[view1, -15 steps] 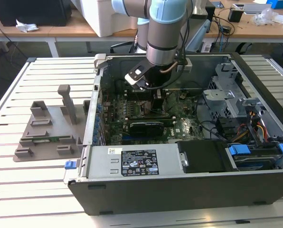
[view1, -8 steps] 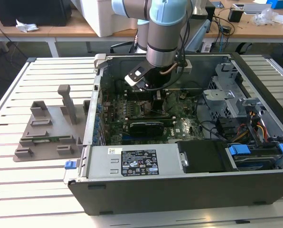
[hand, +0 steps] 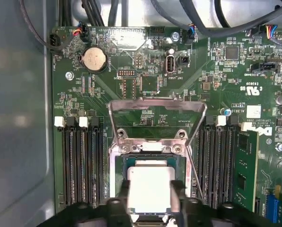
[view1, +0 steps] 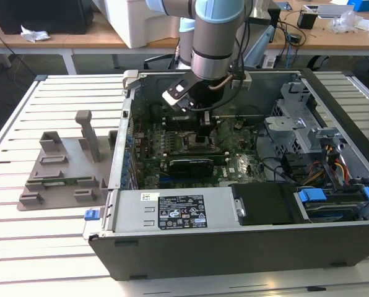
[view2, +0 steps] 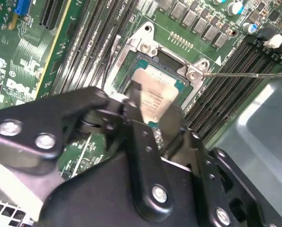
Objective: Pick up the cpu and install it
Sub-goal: 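Place the cpu into insertion slot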
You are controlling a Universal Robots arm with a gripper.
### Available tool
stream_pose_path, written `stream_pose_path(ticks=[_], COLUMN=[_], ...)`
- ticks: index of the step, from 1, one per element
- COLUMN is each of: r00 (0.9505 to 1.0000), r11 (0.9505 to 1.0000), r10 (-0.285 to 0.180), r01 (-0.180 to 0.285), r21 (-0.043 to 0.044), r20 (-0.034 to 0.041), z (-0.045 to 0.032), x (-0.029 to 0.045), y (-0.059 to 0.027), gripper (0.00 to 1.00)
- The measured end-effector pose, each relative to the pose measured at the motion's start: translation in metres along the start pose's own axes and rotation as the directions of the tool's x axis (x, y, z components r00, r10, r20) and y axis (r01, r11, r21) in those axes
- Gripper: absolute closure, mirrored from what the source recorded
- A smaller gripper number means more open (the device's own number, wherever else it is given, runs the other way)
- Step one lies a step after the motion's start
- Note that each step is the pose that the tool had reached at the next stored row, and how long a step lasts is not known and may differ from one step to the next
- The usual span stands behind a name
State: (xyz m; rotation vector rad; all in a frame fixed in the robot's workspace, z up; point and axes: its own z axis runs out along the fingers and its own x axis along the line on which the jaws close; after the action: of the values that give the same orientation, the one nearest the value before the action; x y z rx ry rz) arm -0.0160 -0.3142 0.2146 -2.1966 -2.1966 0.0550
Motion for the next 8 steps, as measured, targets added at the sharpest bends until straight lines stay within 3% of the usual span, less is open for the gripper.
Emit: stream_pose_path(ticks=[1, 5, 8], r00=[1.0000, 1.0000, 1.0000], r11=[1.0000, 1.0000, 1.0000], r10=[0.000, 0.000, -0.001], r01=[0.000, 0.000, 0.001], r21=[0.0001, 0.0003, 0.0009], r20=[0.0002, -0.0010, -0.0010], z=[0.0000, 0.0051, 0.0080], x=[0.0000, -0.0012, -0.0012], y=[-0.0007, -0.0045, -0.0045], gripper=[0.64, 0.89, 0.89])
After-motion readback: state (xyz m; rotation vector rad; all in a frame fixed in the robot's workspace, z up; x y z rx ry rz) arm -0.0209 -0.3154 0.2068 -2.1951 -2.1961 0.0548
